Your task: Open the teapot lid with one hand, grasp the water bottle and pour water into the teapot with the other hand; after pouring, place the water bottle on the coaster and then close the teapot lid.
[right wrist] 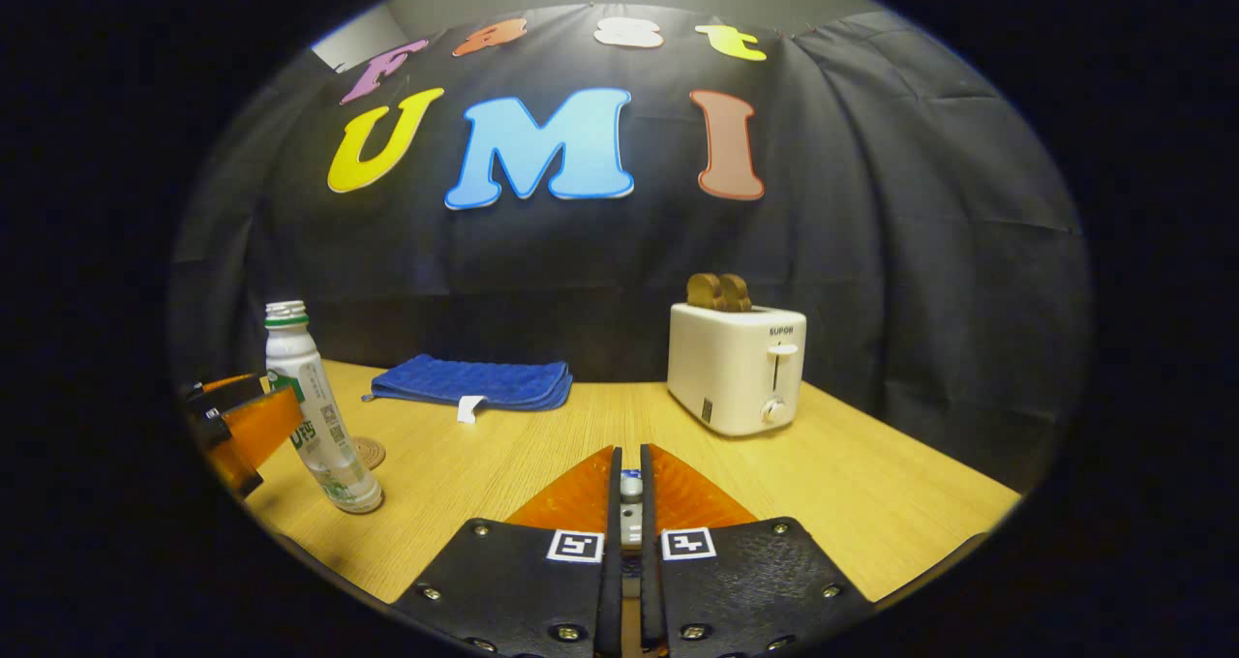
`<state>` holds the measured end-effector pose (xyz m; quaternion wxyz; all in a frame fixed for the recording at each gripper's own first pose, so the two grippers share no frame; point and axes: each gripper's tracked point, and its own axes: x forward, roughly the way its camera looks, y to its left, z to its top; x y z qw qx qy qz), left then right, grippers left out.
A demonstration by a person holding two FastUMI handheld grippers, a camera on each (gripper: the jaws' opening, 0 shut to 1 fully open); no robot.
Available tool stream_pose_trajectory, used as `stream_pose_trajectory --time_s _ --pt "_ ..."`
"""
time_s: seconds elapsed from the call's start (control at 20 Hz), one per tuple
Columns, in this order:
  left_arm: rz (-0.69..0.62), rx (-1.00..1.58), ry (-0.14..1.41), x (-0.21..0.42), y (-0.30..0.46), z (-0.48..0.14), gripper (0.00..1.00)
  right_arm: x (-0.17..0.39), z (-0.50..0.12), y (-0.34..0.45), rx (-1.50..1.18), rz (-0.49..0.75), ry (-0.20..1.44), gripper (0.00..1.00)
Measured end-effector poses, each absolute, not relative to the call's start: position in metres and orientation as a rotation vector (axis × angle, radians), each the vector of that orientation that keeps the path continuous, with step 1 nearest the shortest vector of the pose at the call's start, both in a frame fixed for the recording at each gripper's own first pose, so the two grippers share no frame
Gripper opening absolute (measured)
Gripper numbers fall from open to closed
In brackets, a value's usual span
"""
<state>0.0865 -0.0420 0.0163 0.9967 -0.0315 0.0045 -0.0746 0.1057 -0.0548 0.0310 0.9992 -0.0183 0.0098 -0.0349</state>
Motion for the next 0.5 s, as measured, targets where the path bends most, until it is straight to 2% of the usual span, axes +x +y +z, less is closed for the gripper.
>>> stream_pose_trajectory --time_s 0.3,0.5 --pt "-0.171 -0.046 -0.01 0.1 -0.056 0.016 0.99 0.095 0.031 -0.025 -0.088 0.021 -0.004 0.07" --pt "-0.157 -0.021 -0.001 0.117 -0.06 0.007 0.99 0.092 0.031 -0.025 -0.09 0.03 -0.015 0.07"
